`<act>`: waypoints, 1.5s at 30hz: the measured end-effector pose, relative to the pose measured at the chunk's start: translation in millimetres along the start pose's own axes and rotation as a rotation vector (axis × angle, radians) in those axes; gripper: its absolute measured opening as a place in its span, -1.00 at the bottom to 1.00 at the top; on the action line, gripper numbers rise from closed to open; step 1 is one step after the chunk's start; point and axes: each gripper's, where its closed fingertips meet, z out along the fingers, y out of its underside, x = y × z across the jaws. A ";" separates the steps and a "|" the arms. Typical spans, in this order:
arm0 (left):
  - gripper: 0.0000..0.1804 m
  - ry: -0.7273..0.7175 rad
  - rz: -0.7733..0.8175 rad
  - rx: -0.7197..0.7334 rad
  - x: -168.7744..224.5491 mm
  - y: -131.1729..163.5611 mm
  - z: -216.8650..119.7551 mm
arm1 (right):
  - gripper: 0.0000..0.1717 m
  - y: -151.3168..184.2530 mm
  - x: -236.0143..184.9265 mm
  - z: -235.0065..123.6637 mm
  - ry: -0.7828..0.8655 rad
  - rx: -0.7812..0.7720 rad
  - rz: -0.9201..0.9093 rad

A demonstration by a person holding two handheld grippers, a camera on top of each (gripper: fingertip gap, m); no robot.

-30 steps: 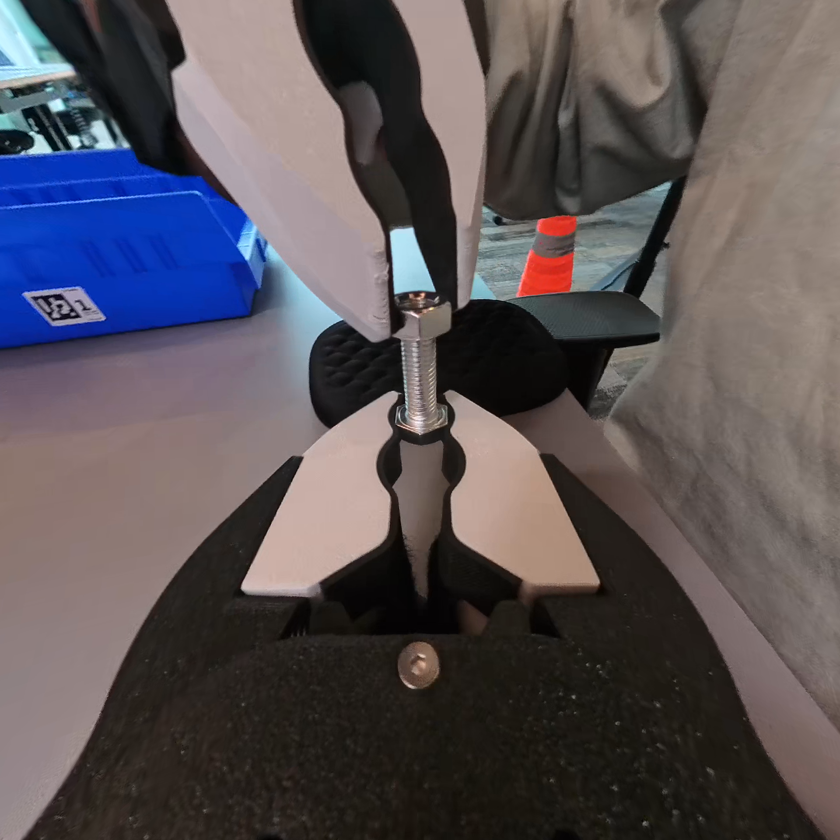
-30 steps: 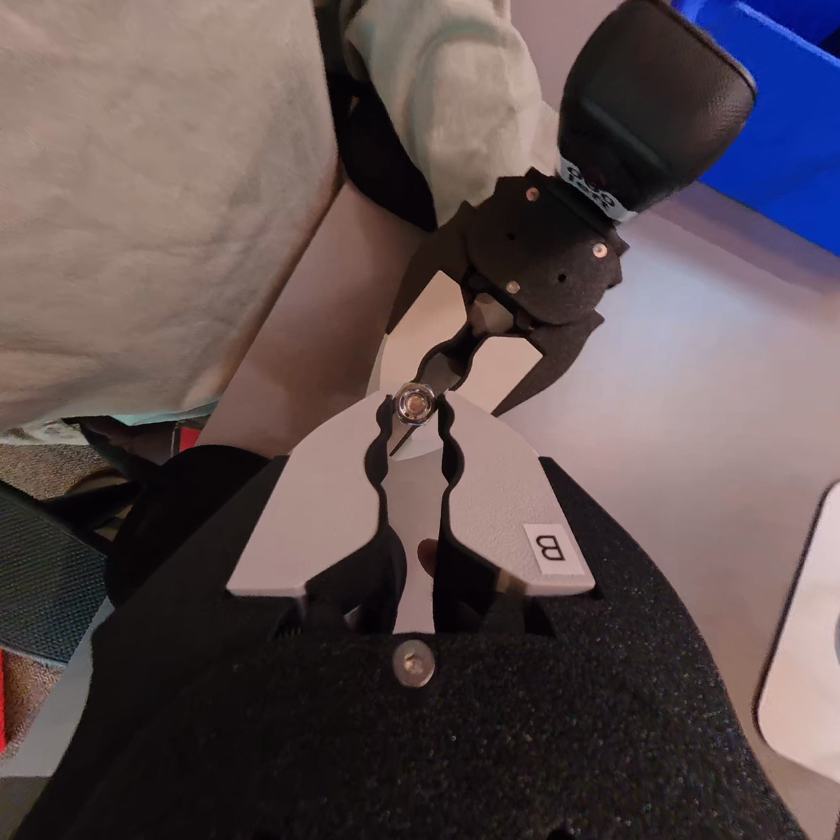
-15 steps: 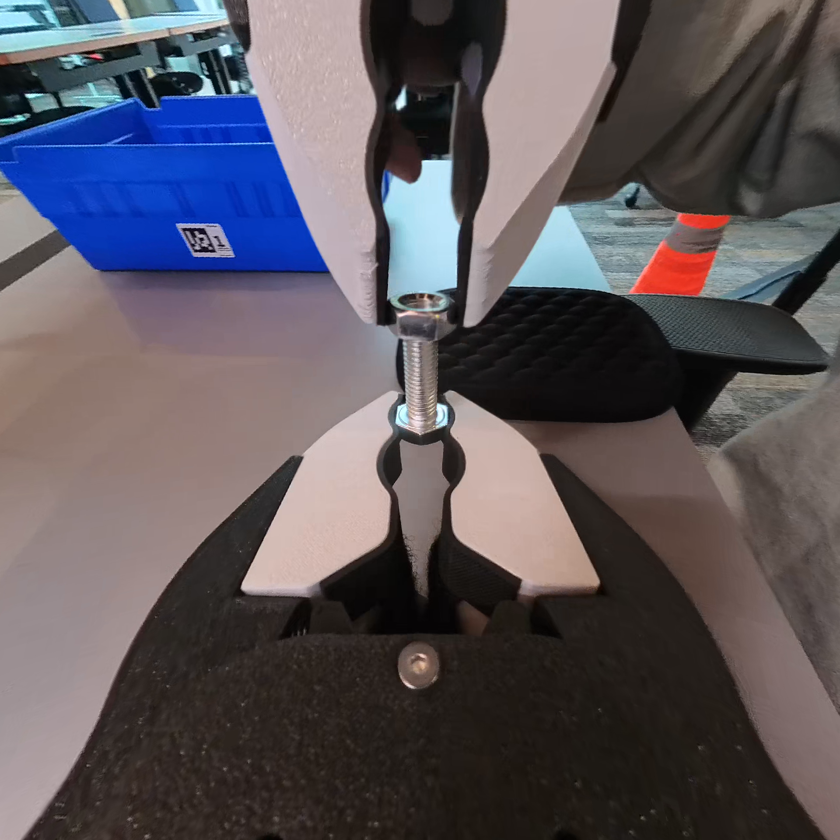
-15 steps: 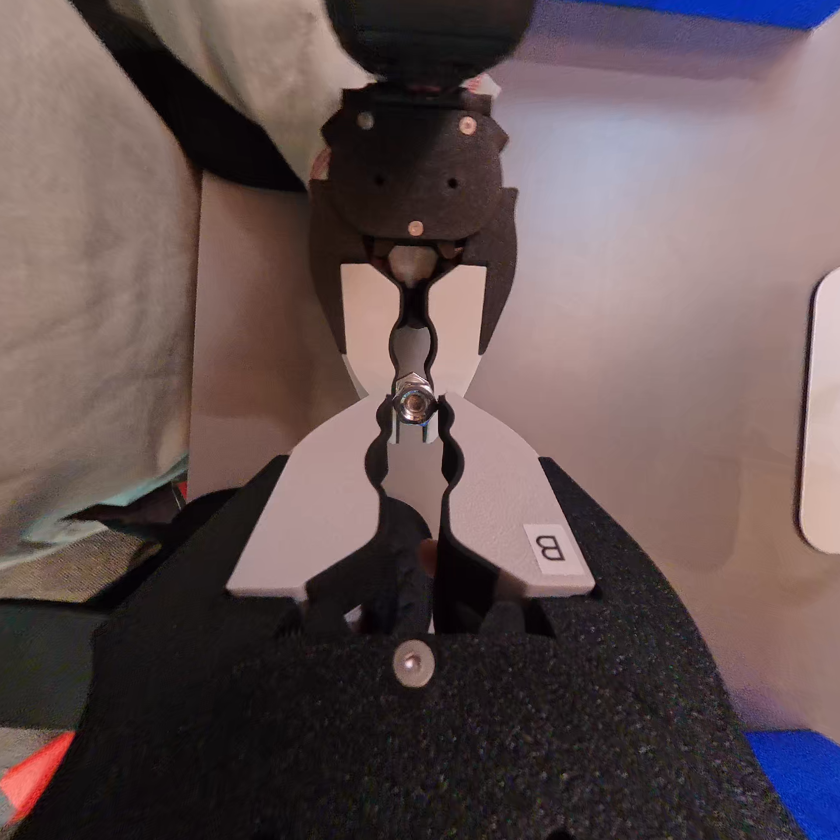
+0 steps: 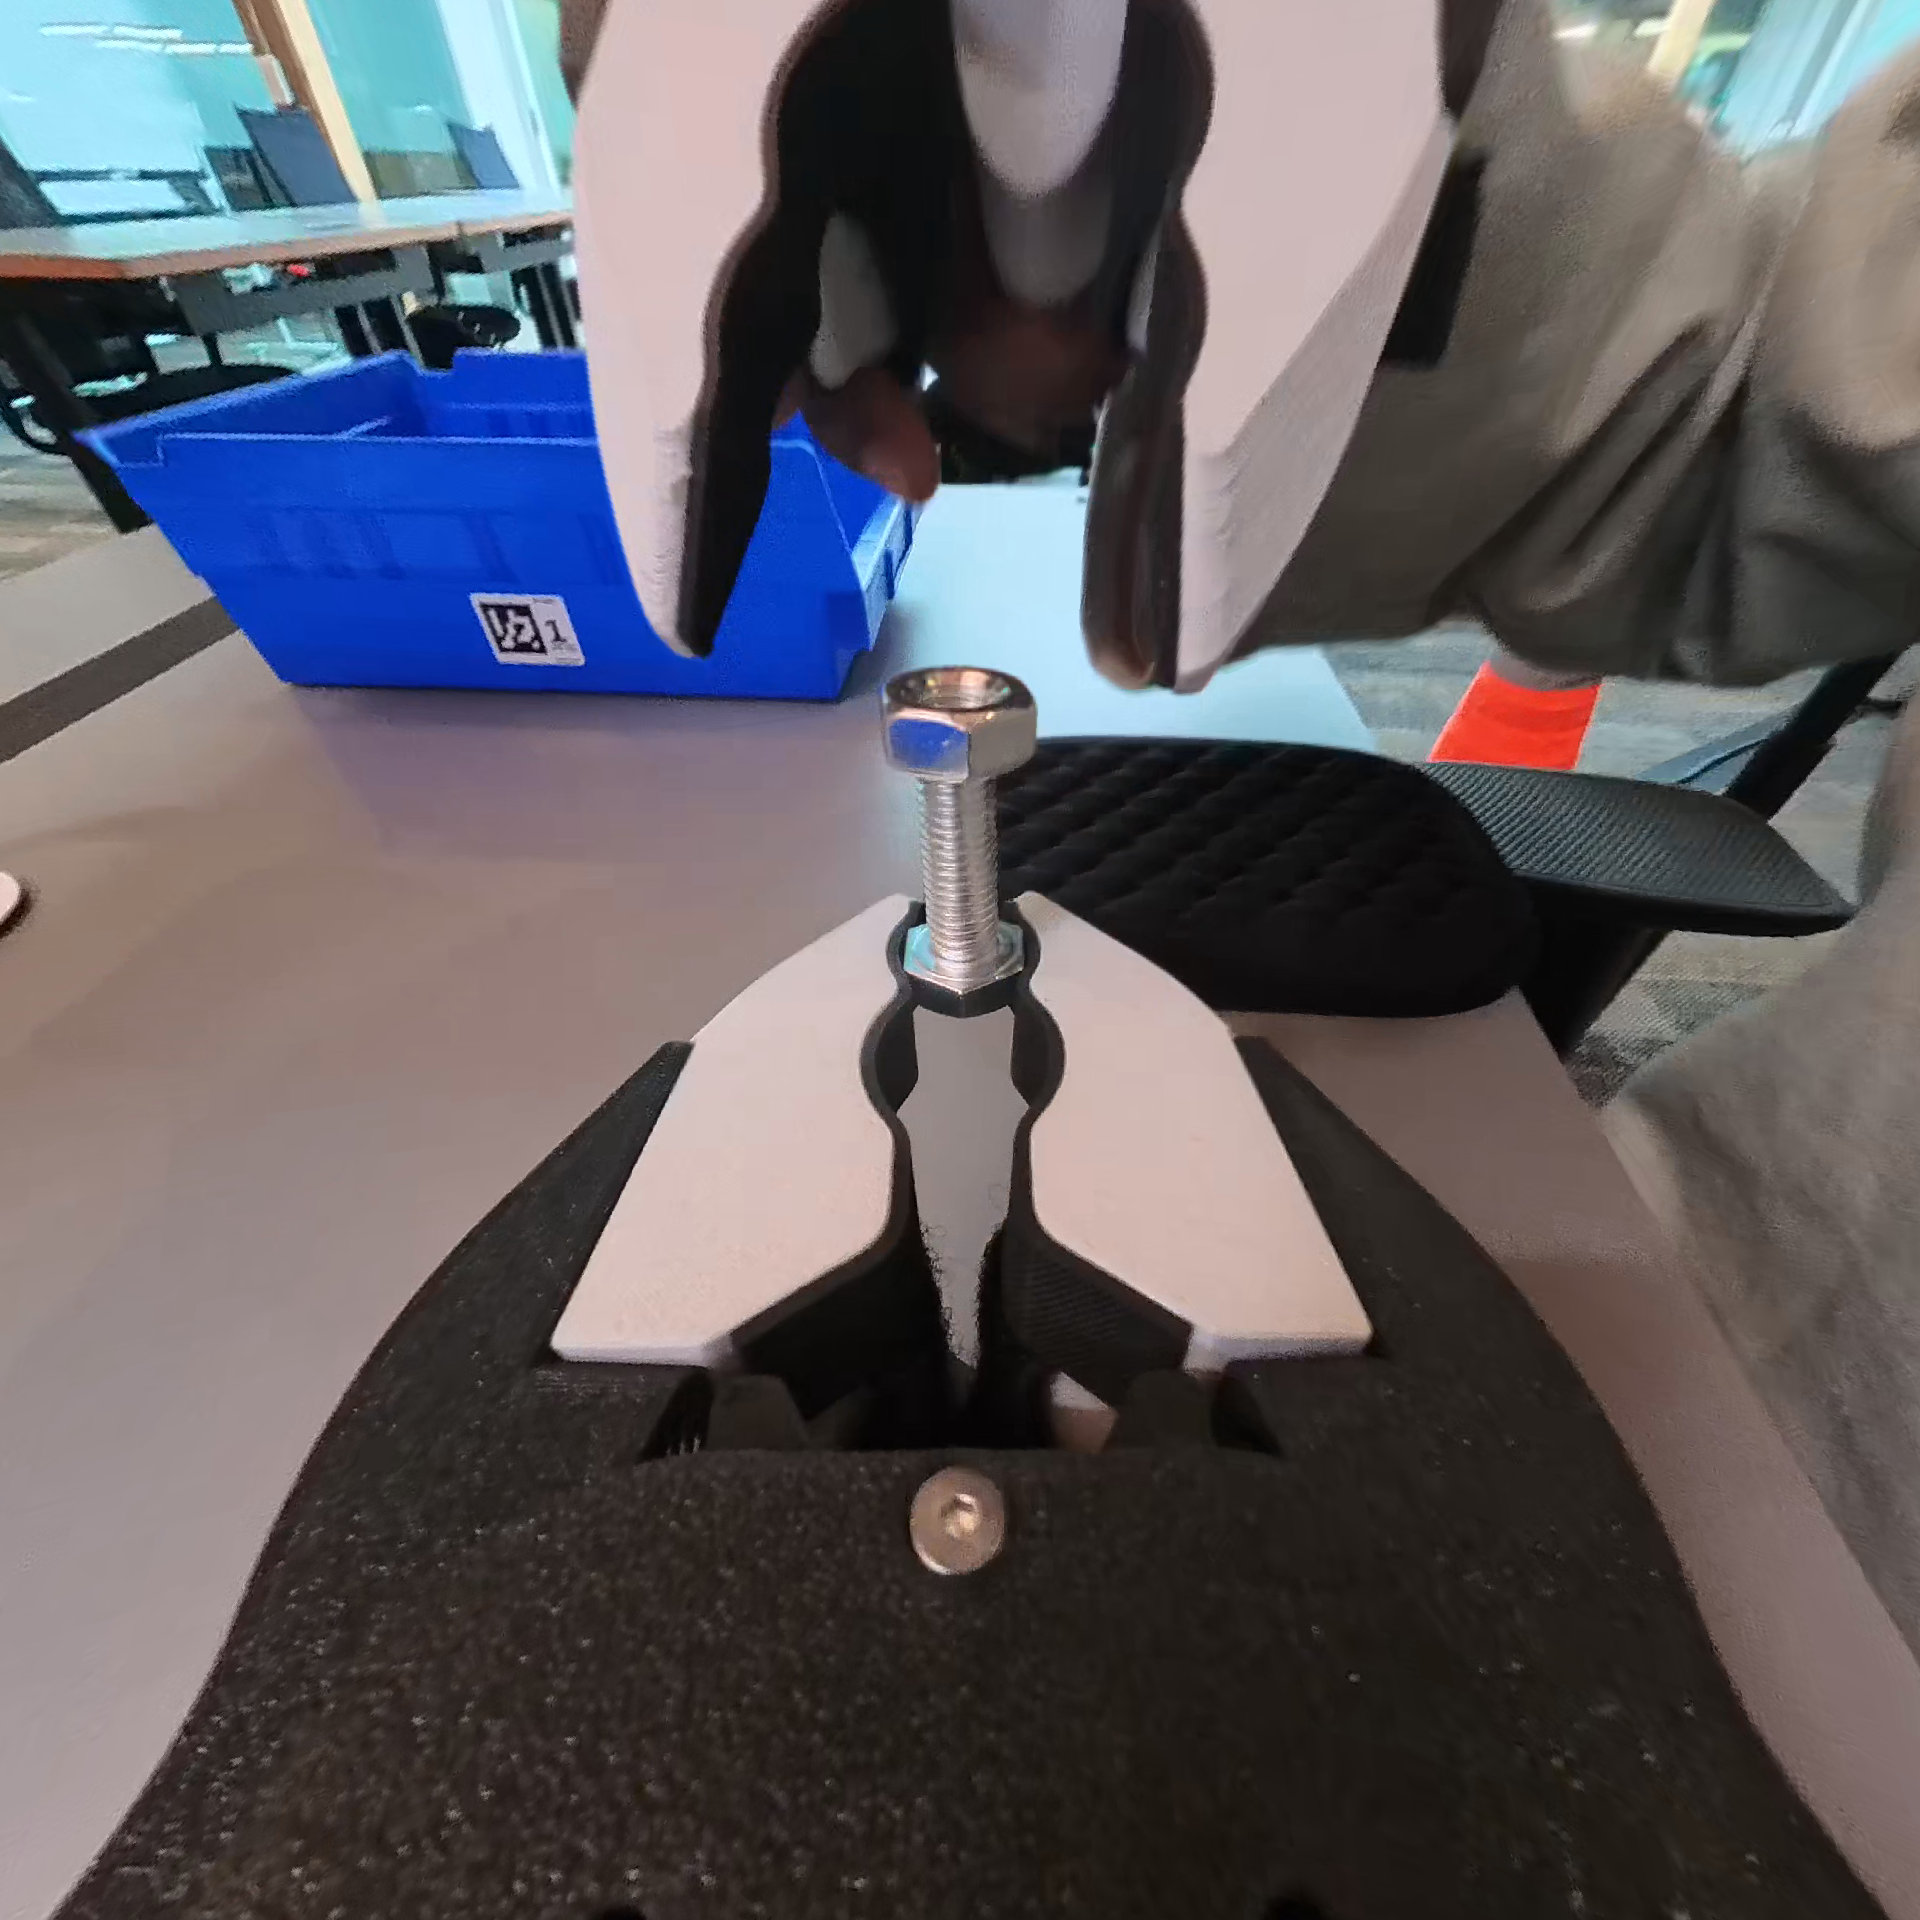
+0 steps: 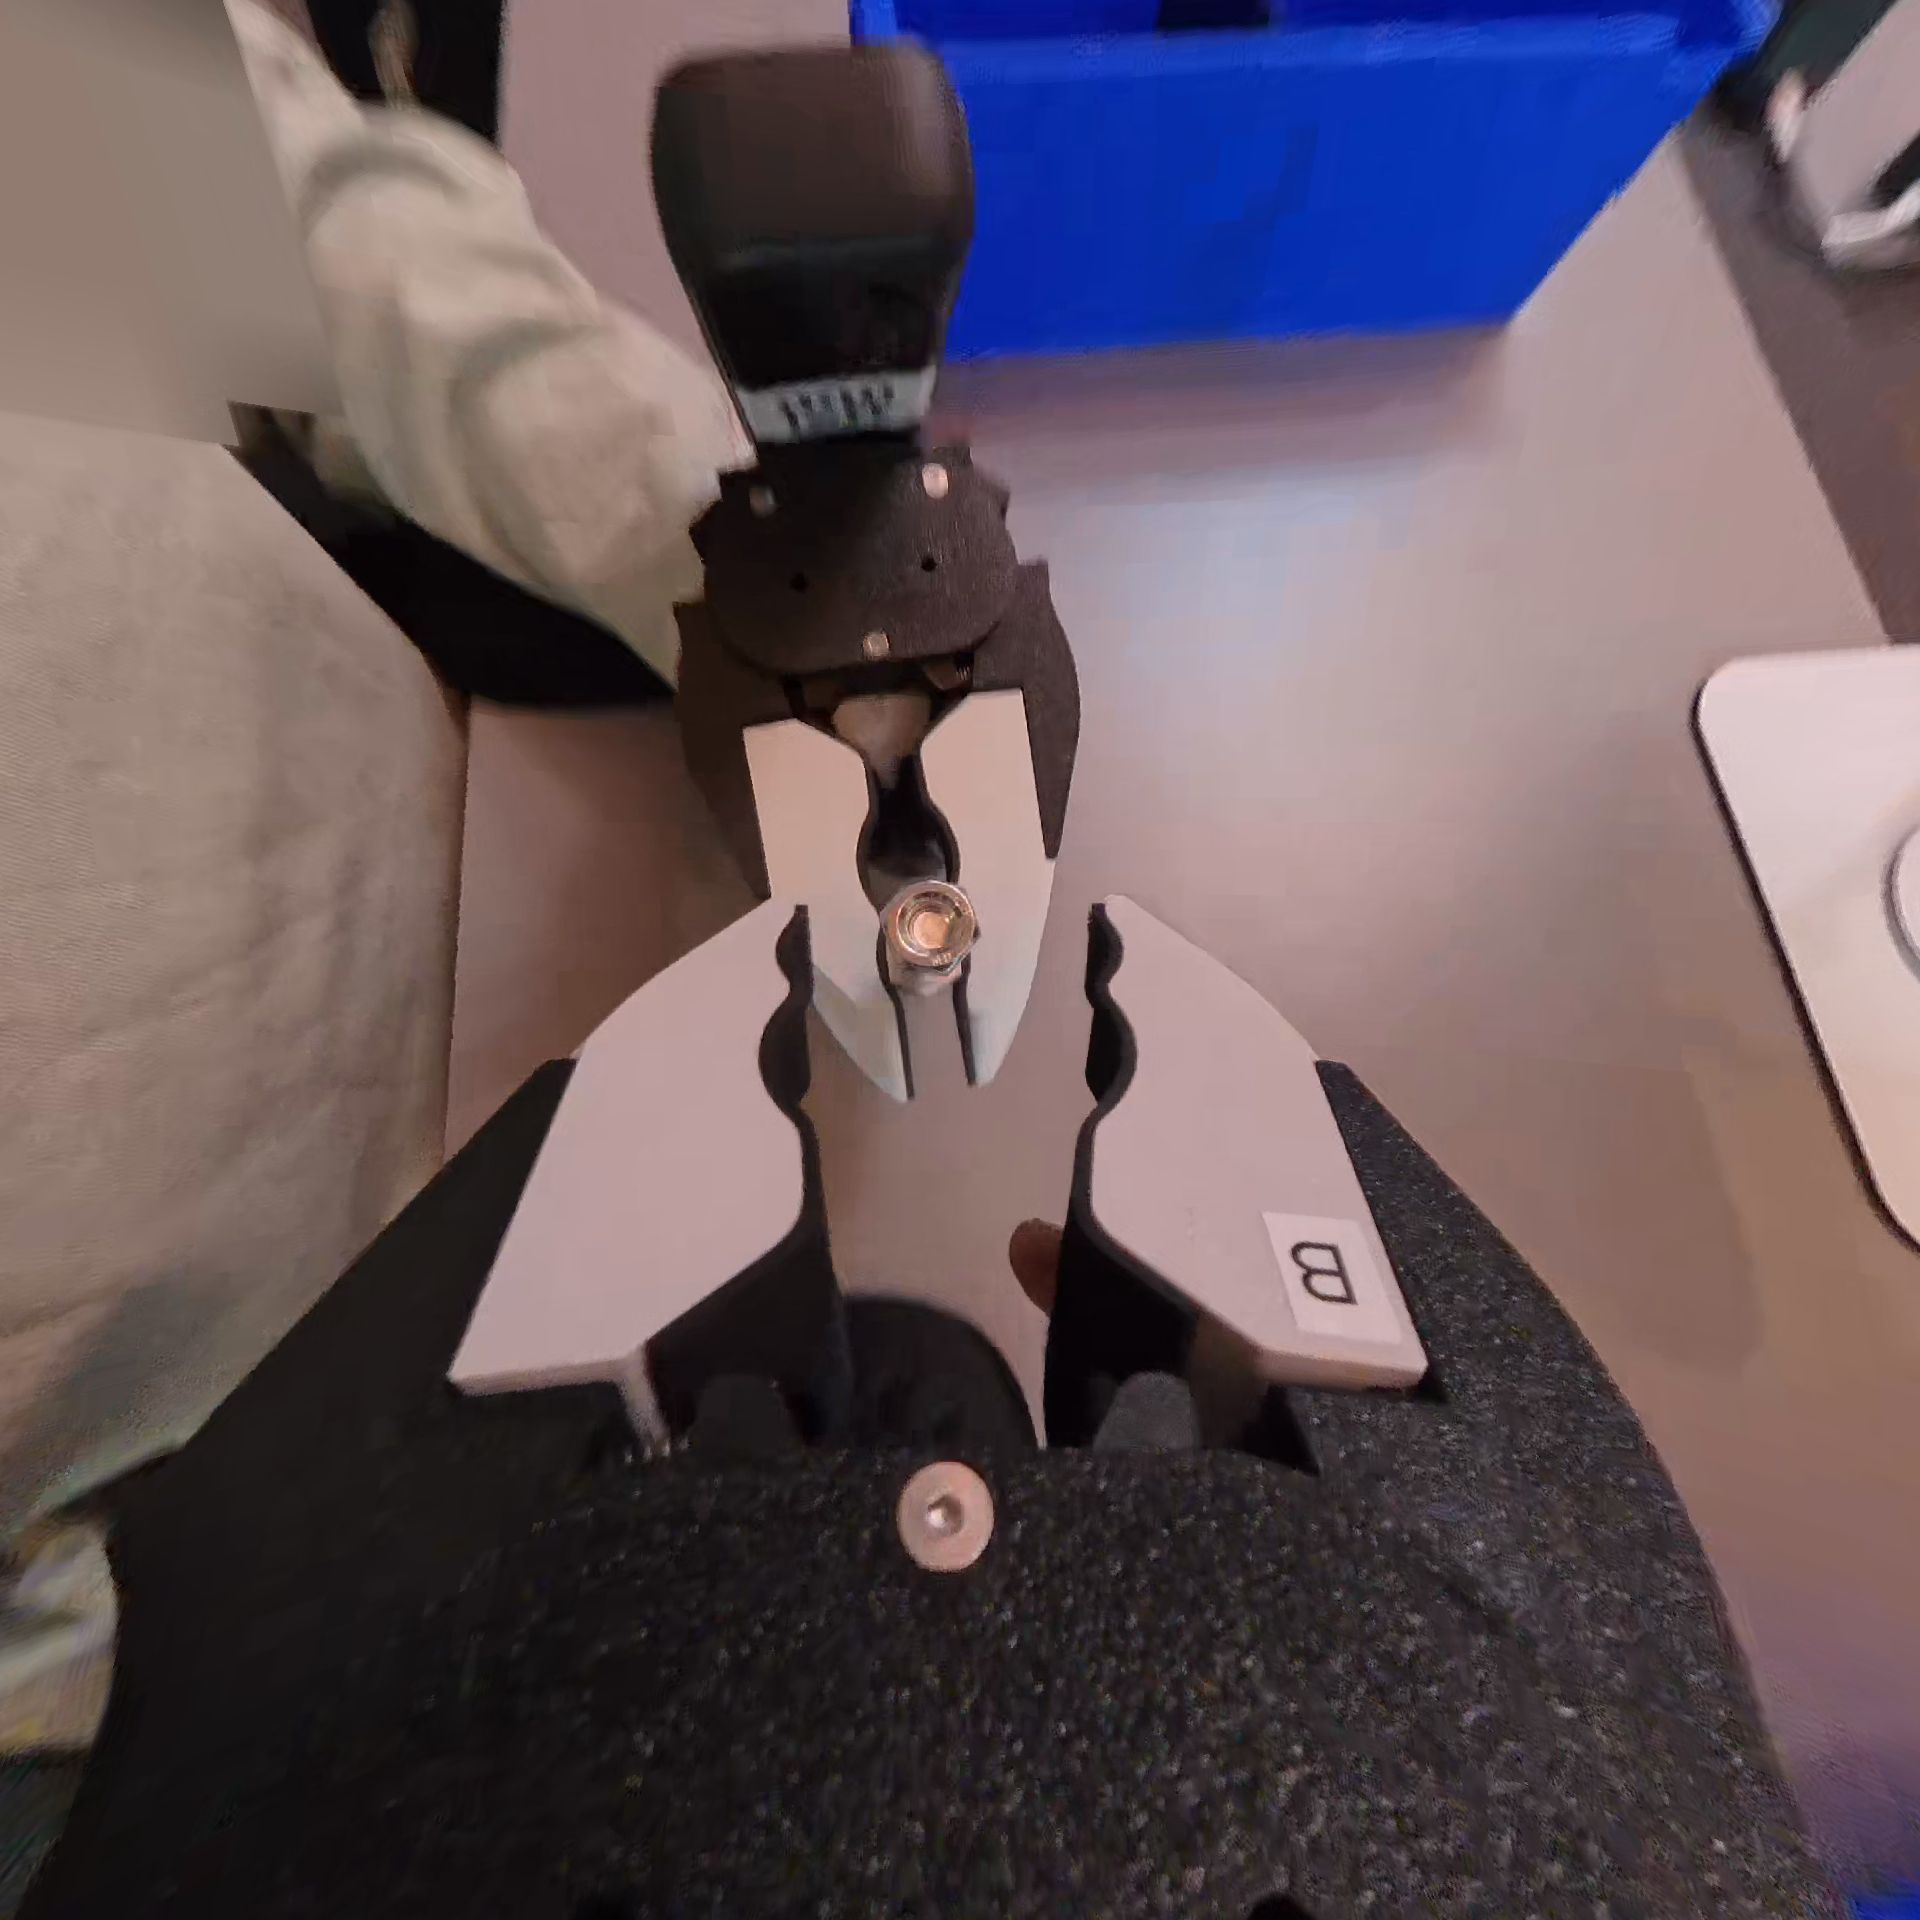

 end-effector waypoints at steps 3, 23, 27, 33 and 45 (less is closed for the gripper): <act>-0.85 0.033 -0.019 0.042 0.1 -4.7 -5.3 | -0.43 -12.6 -3.5 2.0 -0.051 0.293 0.069; -0.85 0.012 -0.056 0.073 -9.5 -6.6 -10.2 | -0.64 -5.0 -7.5 -2.4 0.036 0.513 0.143; -0.85 0.018 -0.035 0.060 -6.7 -5.3 -8.9 | -0.29 -12.9 -2.1 5.8 0.061 0.561 0.160; -0.86 0.013 -0.047 0.073 -9.1 -6.4 -10.6 | -0.31 -16.5 -12.0 12.8 0.033 0.576 0.143; -0.85 0.023 -0.036 0.071 -7.8 -6.0 -10.7 | -0.40 -10.7 -7.6 -0.7 0.081 0.665 0.175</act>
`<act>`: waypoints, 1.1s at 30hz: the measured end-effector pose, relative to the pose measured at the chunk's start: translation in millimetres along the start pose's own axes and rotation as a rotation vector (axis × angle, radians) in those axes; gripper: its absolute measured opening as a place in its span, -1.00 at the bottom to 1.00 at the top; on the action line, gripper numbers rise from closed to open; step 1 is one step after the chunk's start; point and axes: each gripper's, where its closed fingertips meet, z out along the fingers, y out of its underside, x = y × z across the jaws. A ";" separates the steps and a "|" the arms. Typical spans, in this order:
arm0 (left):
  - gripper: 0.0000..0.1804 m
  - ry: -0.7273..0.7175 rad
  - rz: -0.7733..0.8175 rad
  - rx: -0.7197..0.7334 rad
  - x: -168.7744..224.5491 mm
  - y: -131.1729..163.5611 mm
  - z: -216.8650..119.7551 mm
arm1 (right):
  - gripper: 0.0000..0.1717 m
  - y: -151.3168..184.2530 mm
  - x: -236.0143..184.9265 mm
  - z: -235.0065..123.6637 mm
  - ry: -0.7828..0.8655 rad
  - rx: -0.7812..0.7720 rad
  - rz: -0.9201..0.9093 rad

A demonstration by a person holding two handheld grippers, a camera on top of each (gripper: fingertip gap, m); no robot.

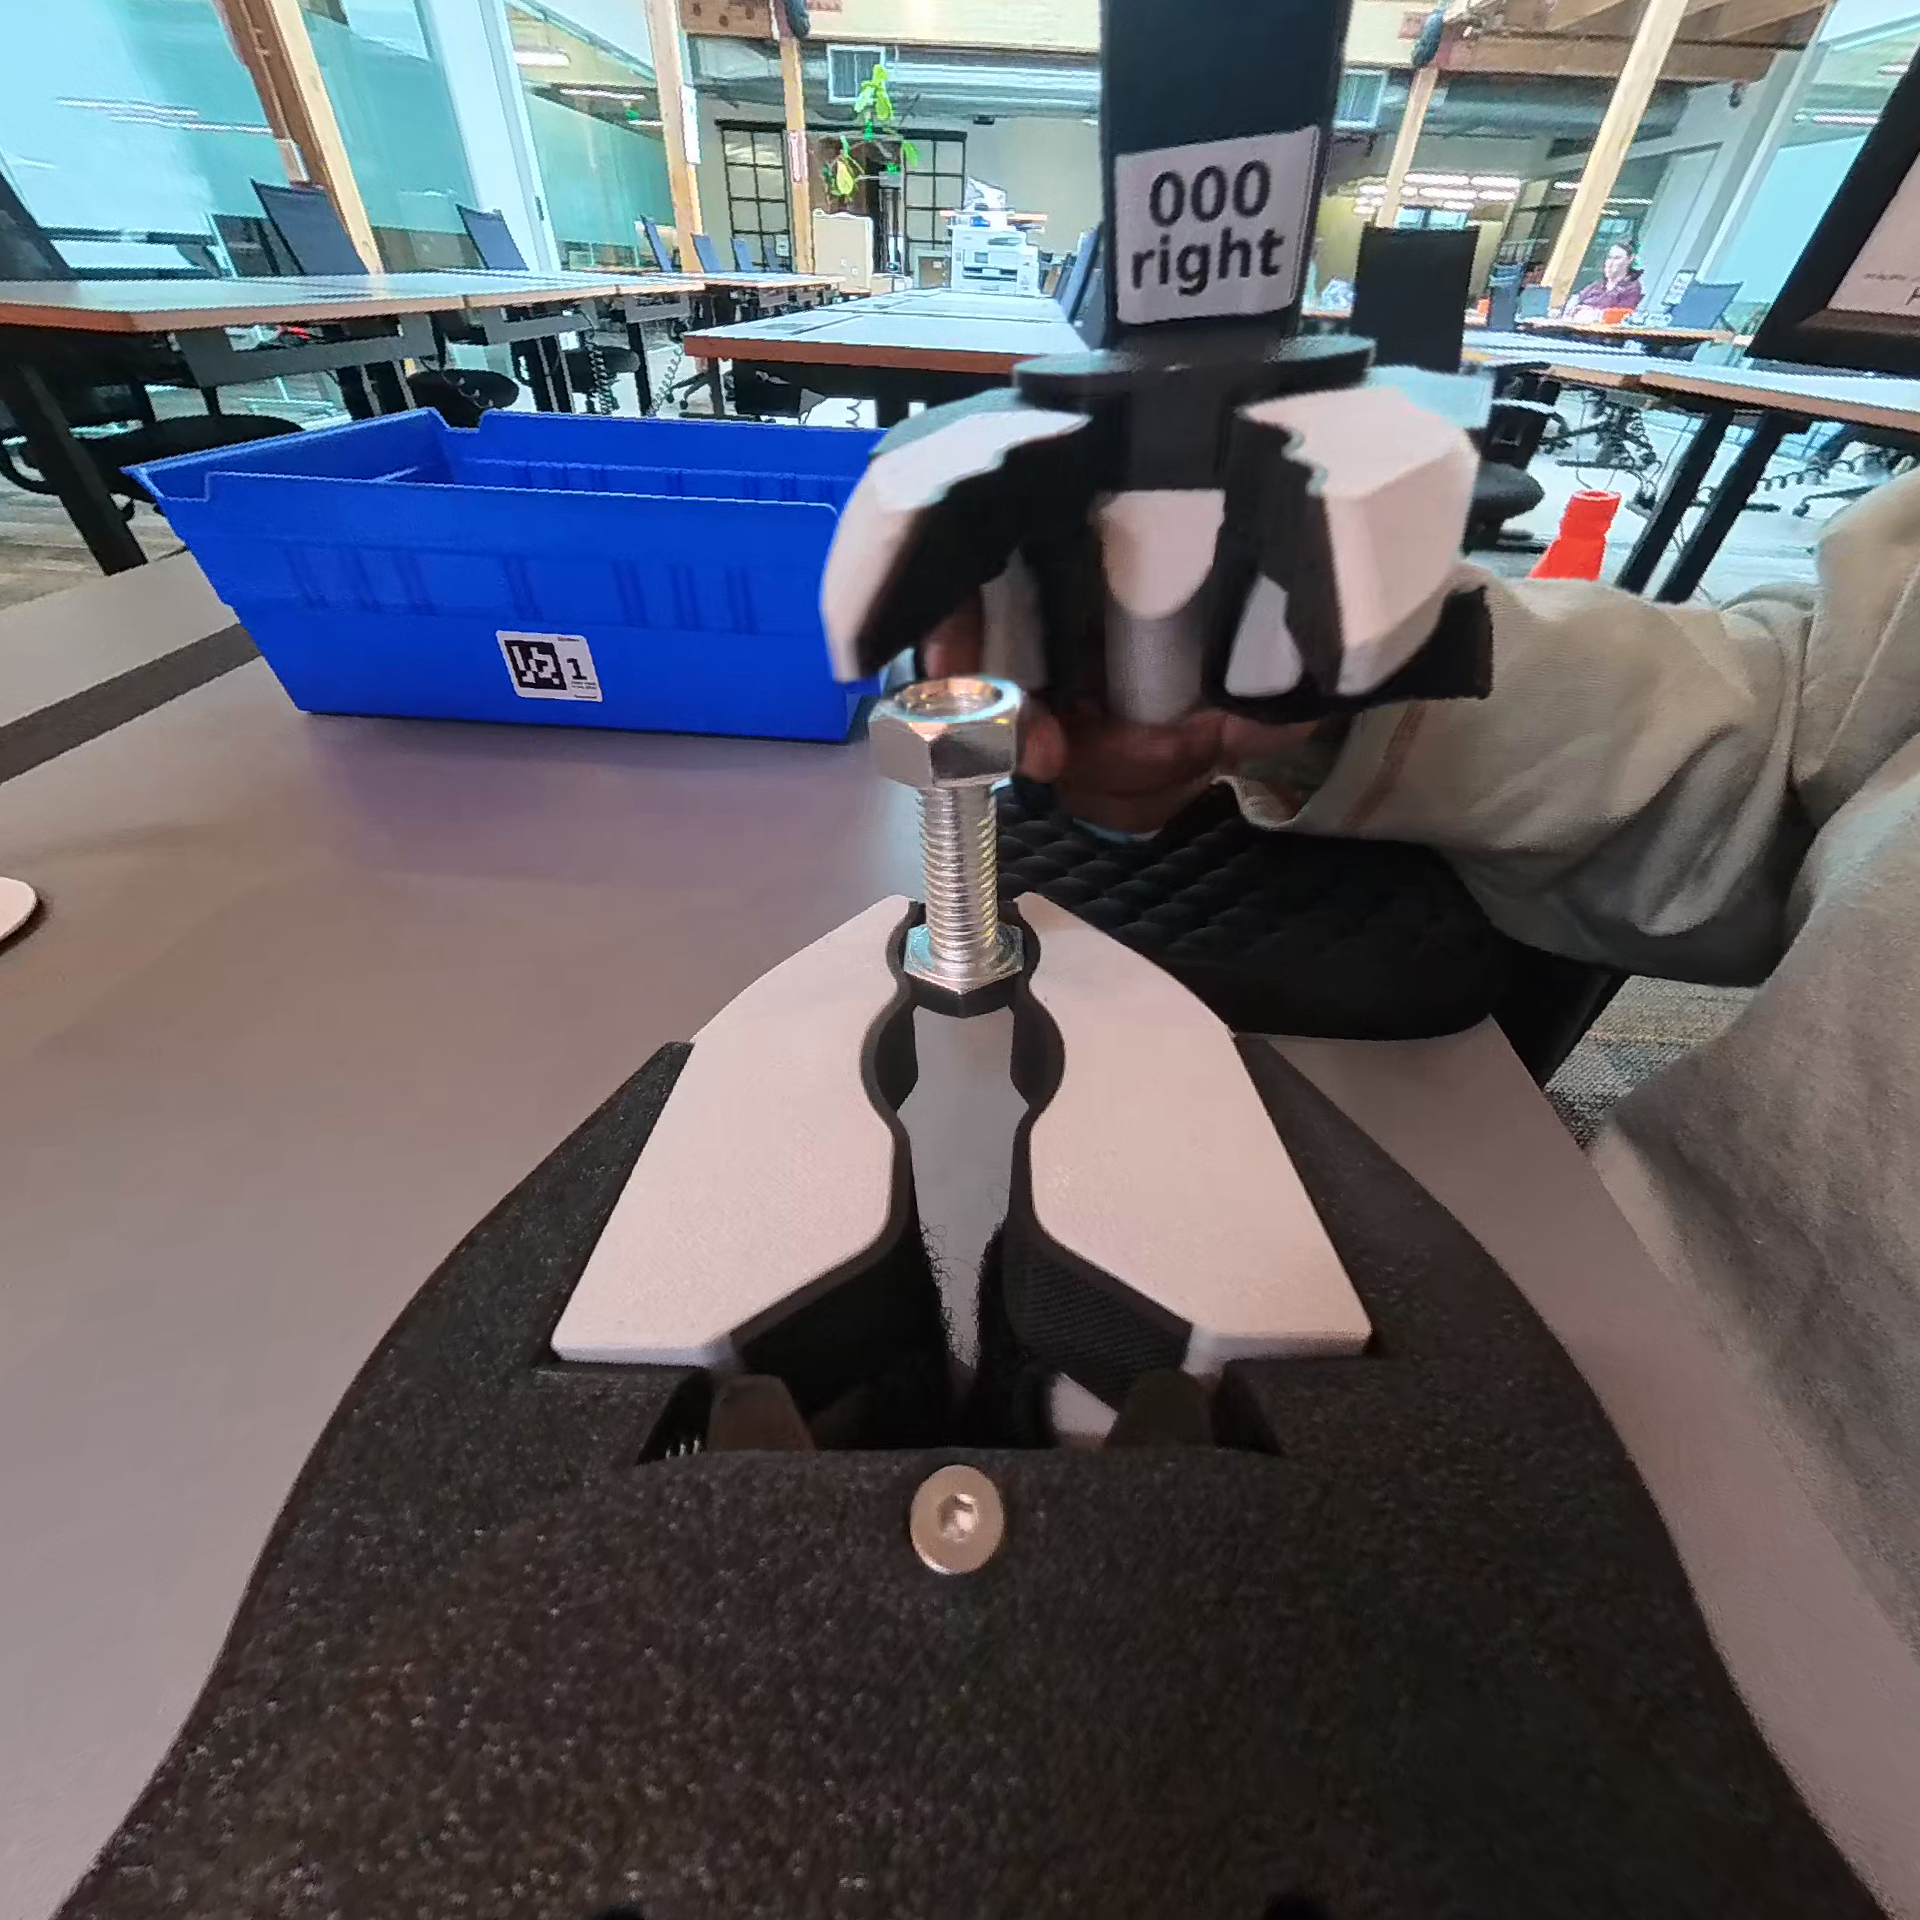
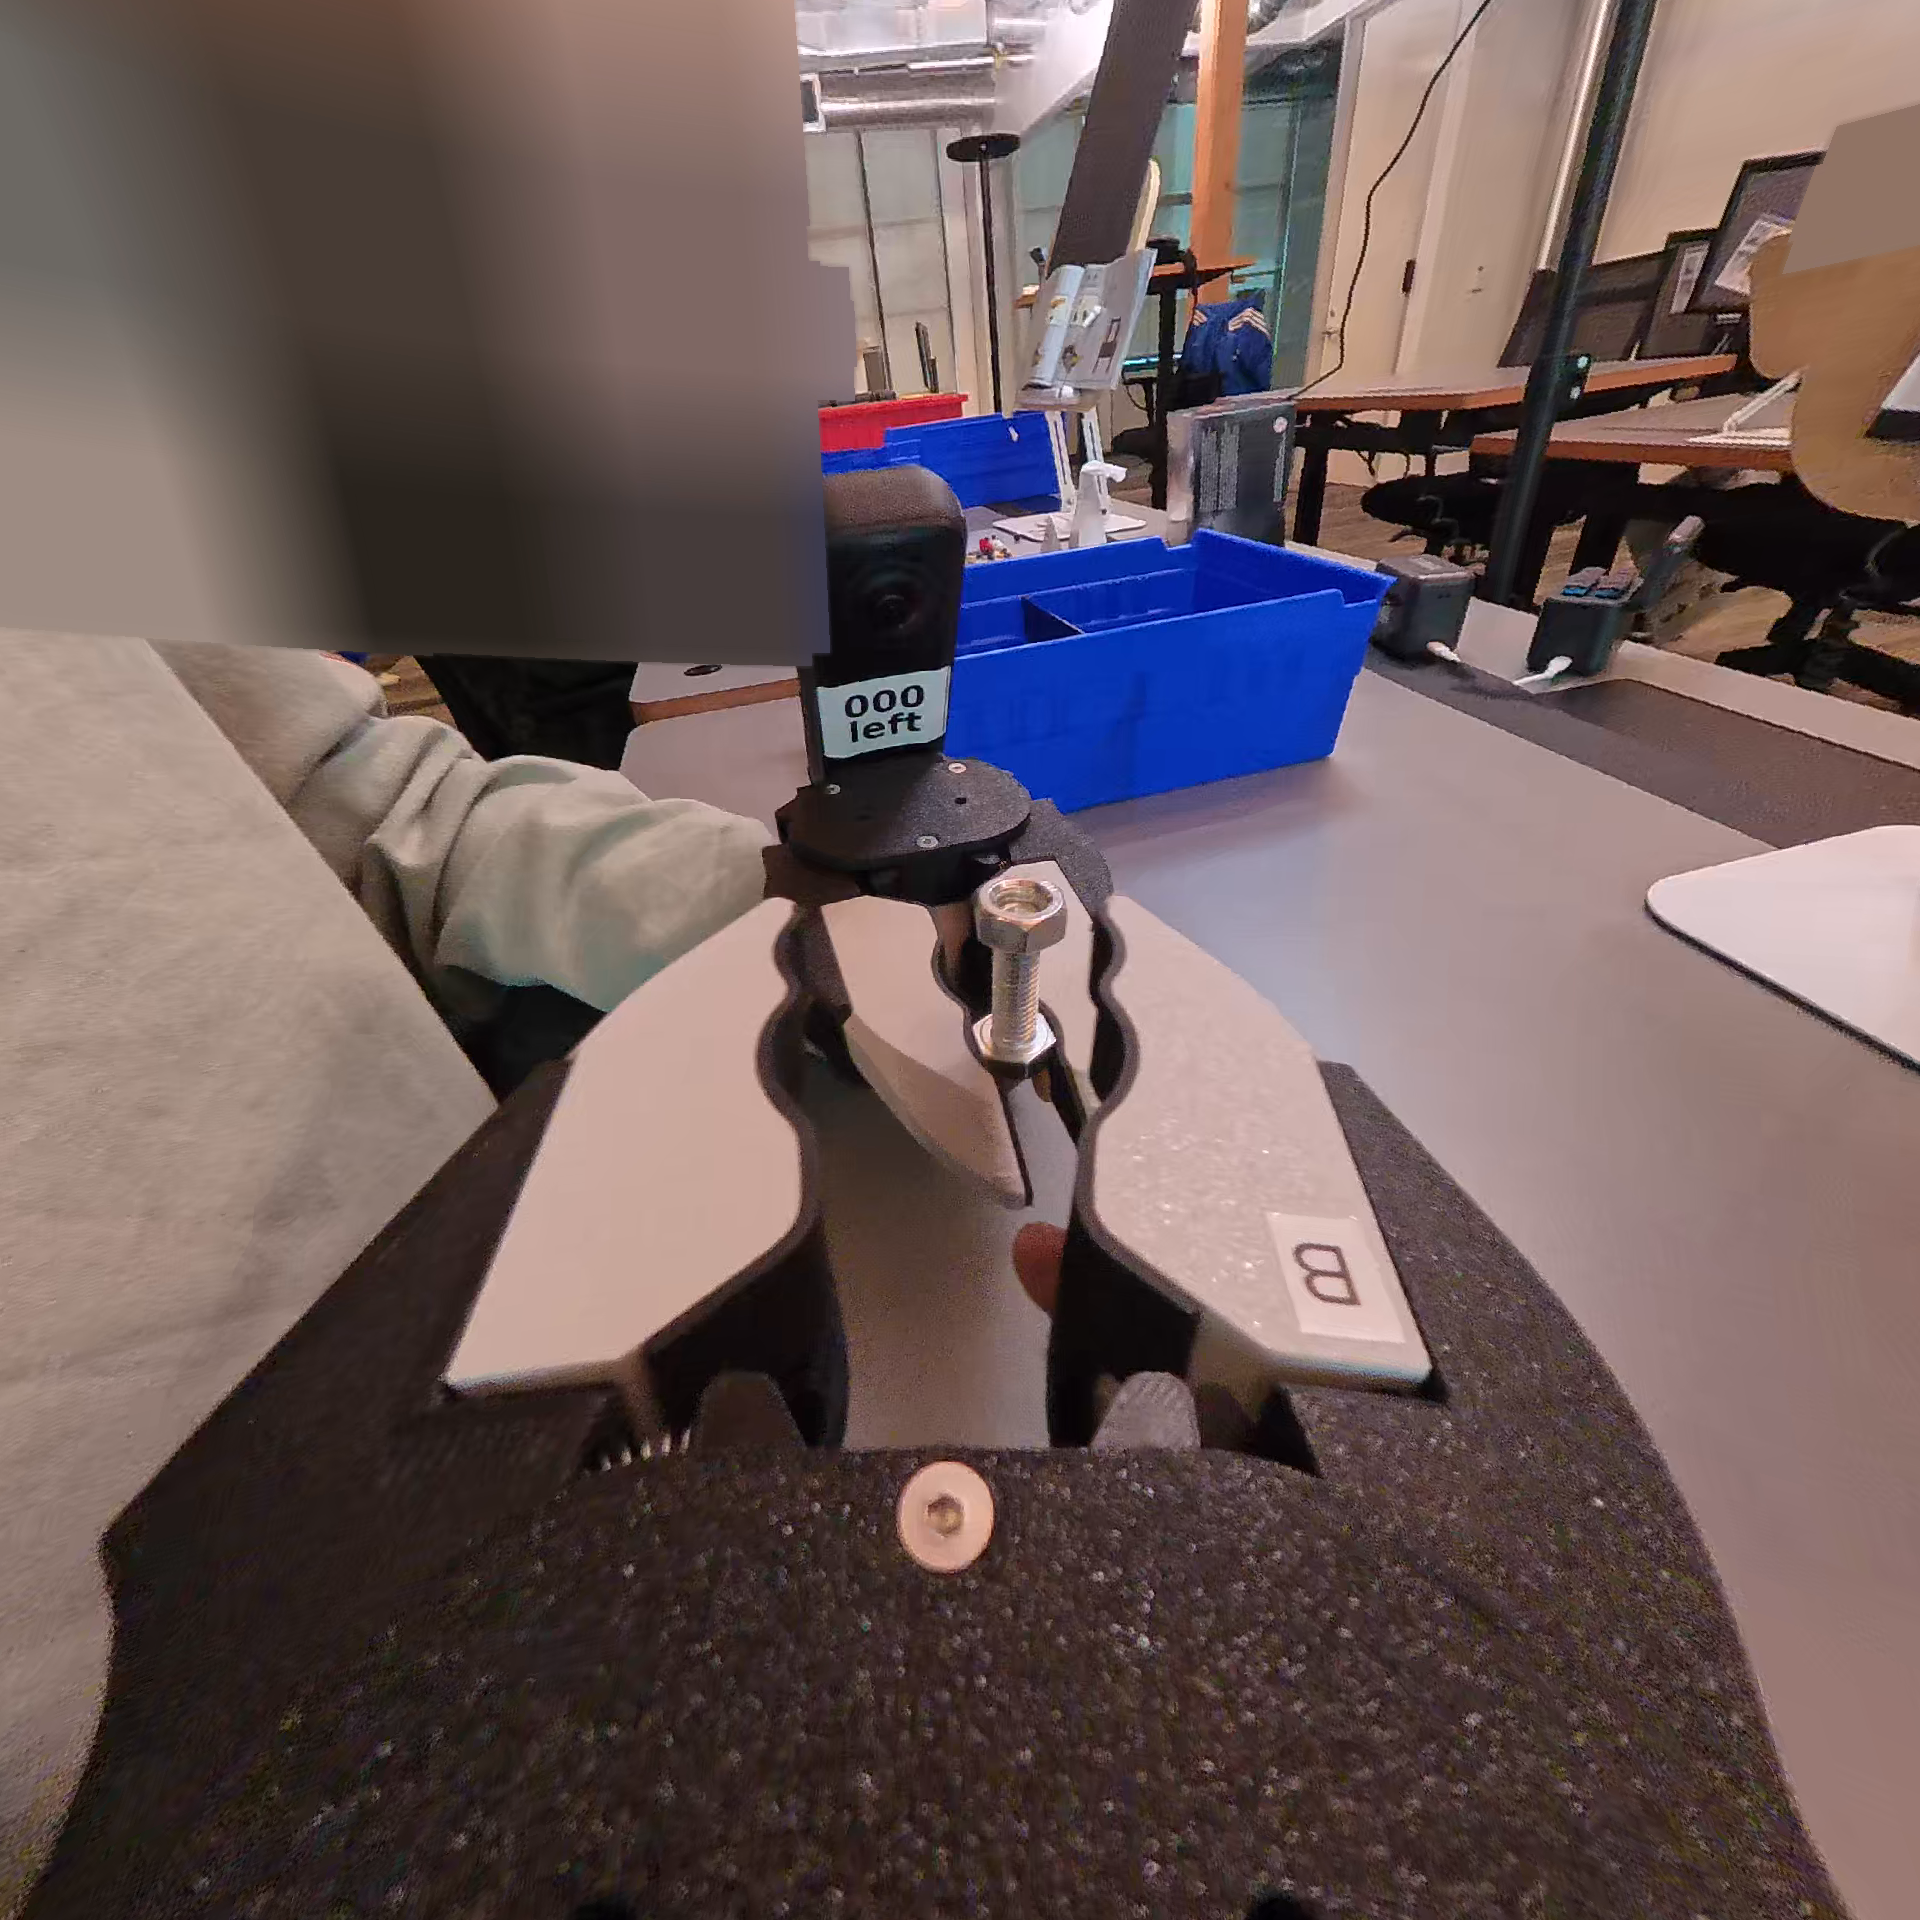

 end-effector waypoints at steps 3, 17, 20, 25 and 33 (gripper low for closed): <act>-0.86 0.010 0.004 0.000 1.4 0.0 0.1 | -0.21 4.1 0.6 11.5 -0.006 -0.016 -0.013; -0.85 0.004 -0.011 0.005 -0.6 -0.6 -0.6 | -0.76 4.5 -20.2 -7.7 -0.074 -0.010 -0.027; -0.86 0.008 -0.011 0.007 -0.2 -0.8 -0.8 | -0.77 1.0 -13.7 -10.0 -0.033 0.023 -0.030; -0.85 0.012 0.002 0.000 1.5 0.1 -0.2 | -0.39 3.5 2.0 7.1 0.017 0.022 -0.030; -0.86 0.013 0.004 -0.012 1.8 1.4 0.7 | -0.30 10.1 -6.7 29.7 -0.054 -0.024 -0.038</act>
